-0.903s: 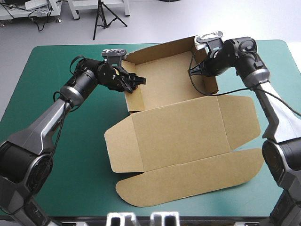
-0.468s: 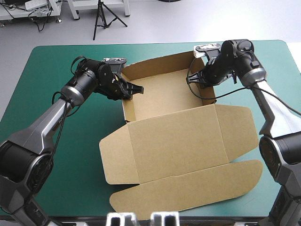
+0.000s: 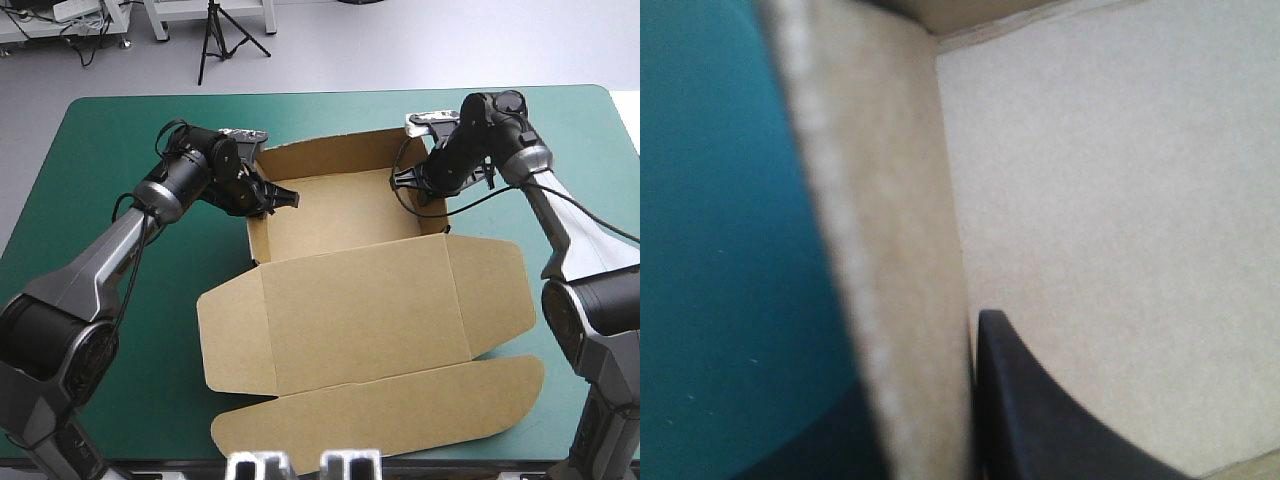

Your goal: Fold the box

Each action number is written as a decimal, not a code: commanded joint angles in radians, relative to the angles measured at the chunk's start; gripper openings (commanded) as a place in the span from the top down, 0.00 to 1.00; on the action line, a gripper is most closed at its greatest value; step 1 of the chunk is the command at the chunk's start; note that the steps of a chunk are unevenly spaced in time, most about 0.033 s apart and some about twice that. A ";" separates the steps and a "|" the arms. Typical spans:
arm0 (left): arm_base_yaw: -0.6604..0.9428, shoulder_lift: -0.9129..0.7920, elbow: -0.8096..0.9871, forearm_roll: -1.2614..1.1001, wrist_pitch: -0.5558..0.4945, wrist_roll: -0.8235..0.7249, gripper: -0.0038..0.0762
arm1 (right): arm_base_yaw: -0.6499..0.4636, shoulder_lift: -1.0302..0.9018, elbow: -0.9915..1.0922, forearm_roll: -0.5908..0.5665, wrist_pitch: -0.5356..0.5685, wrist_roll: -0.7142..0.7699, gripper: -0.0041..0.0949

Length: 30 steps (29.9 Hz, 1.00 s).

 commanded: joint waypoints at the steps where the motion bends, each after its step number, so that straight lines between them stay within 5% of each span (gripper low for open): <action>1: -0.026 -0.017 -0.036 -0.136 -0.051 0.117 0.96 | 0.022 -0.043 0.001 0.188 0.002 -0.058 0.98; 18: -0.086 0.241 -0.324 -0.054 0.210 0.197 0.96 | 0.095 0.002 0.032 0.026 -0.009 0.021 0.98; 30: -0.098 0.259 -0.328 -0.009 0.209 0.210 0.96 | 0.099 0.018 0.032 -0.052 -0.063 0.085 0.98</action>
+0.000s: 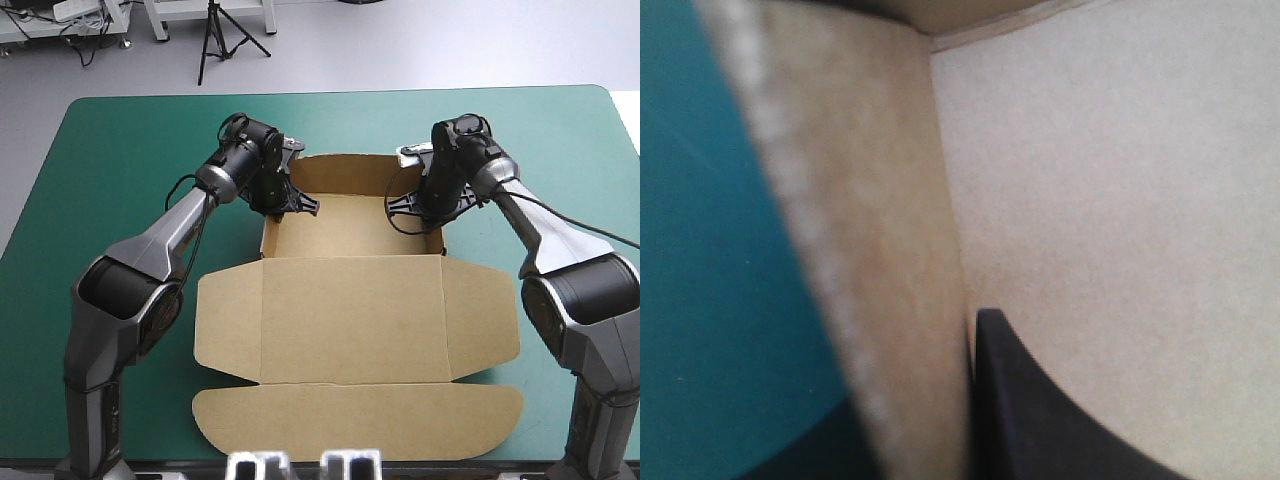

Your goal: Fold the box

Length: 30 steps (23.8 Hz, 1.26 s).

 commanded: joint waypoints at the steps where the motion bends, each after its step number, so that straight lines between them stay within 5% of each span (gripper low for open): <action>1: -0.046 -0.042 -0.026 -0.100 0.033 0.123 0.96 | 0.030 -0.050 -0.036 0.119 -0.057 -0.061 0.98; 6: -0.044 -0.047 -0.026 -0.105 0.033 0.130 0.95 | 0.030 -0.050 -0.036 0.105 -0.008 -0.086 0.93; 10: -0.030 -0.071 -0.024 -0.142 0.033 0.160 0.76 | 0.030 -0.059 -0.038 0.103 0.002 -0.105 0.60; 14: -0.015 -0.133 -0.014 -0.110 0.035 0.148 0.44 | 0.030 -0.083 -0.044 0.096 0.002 -0.105 0.19; 30: 0.065 -0.300 -0.002 0.004 0.035 0.160 0.42 | -0.034 -0.239 -0.107 0.123 0.002 -0.133 0.19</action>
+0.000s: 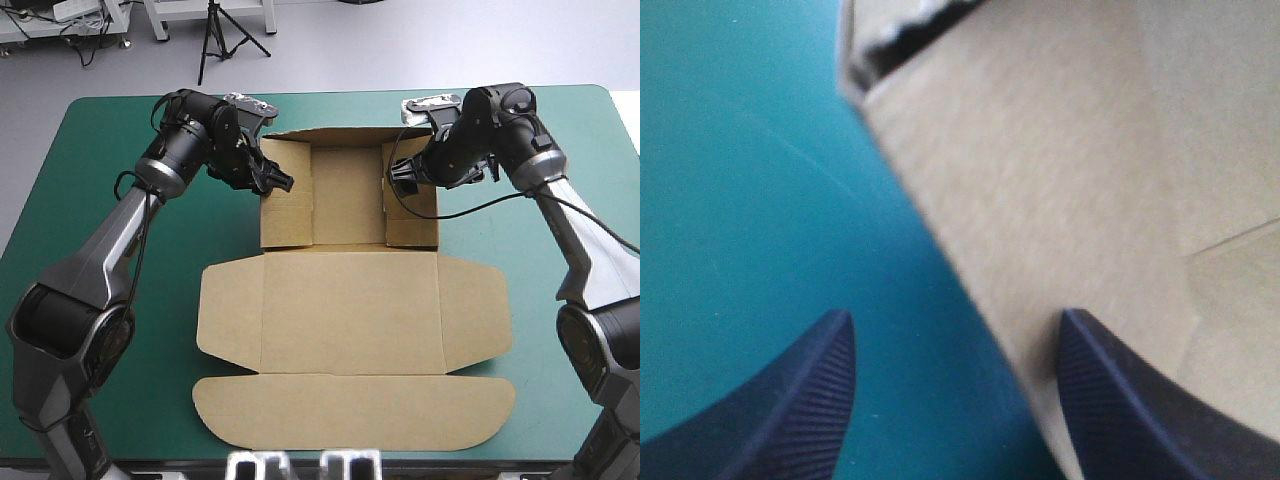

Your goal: Fold the box

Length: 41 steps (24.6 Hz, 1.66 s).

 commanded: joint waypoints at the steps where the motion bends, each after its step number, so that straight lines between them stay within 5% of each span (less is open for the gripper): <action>1: 0.001 -0.084 -0.024 0.006 0.046 0.012 0.42 | -0.011 -0.063 -0.031 0.030 0.005 -0.025 0.19; 9: 0.001 -0.225 -0.024 0.014 0.046 0.043 0.47 | -0.011 -0.111 -0.031 0.025 0.005 -0.081 0.20; 15: 0.001 -0.434 0.089 0.014 0.046 0.099 0.77 | -0.015 -0.106 -0.031 -0.030 -0.045 -0.095 0.21; 18: 0.001 -0.633 0.317 0.022 0.046 0.135 0.96 | -0.029 -0.072 -0.031 -0.014 -0.085 -0.093 0.21; 29: 0.001 -0.949 0.839 0.052 0.040 -0.027 0.96 | -0.074 0.093 -0.031 -0.005 -0.149 -0.093 0.23; 32: 0.001 -0.971 0.843 0.032 0.042 -0.054 0.96 | -0.074 0.160 -0.031 0.089 -0.137 -0.110 0.34; 34: 0.001 -0.973 0.843 -0.002 0.042 -0.054 0.96 | -0.074 0.177 -0.031 0.158 -0.143 -0.151 0.51; 41: 0.001 -0.973 0.843 -0.006 0.042 -0.070 0.96 | -0.078 0.177 -0.034 0.148 -0.147 -0.216 0.97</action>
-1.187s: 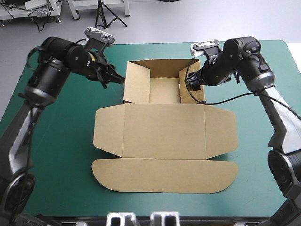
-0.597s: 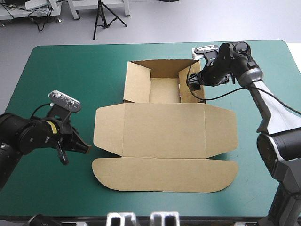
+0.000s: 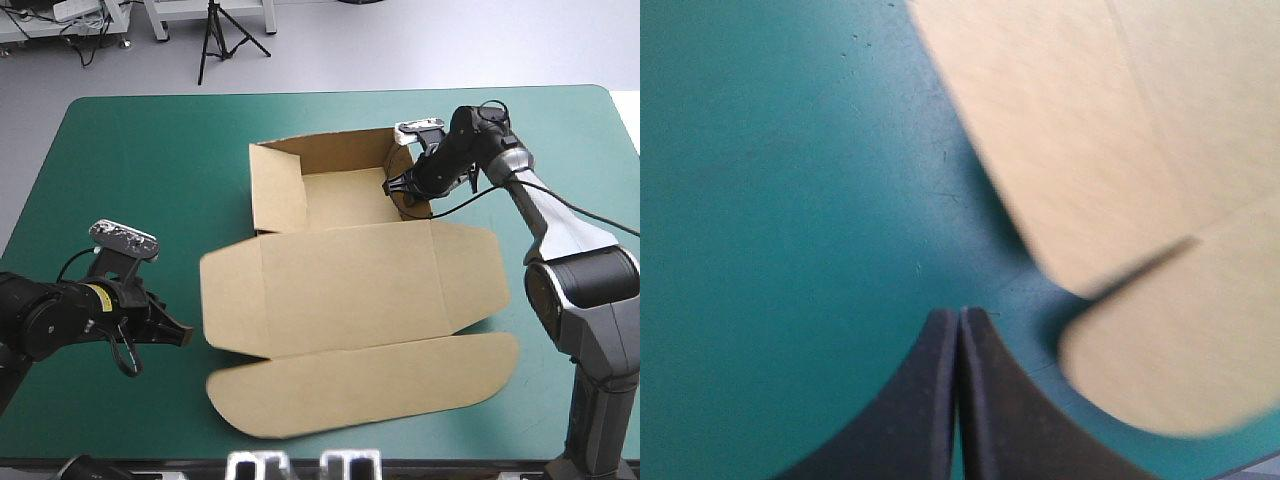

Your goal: Fold the box

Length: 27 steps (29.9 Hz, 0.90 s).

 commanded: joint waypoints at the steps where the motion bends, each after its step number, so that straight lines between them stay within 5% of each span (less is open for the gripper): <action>1: -0.002 -0.010 -0.024 -0.006 0.036 -0.012 0.96 | -0.012 -0.059 -0.034 0.013 -0.008 -0.037 0.97; 12: -0.002 -0.010 -0.024 -0.002 0.034 -0.012 0.96 | -0.093 -0.059 -0.220 -0.179 0.132 -0.037 0.98; 27: -0.002 -0.010 -0.024 0.011 0.033 -0.012 0.96 | -0.509 -0.067 -0.359 -0.144 0.143 -0.018 0.98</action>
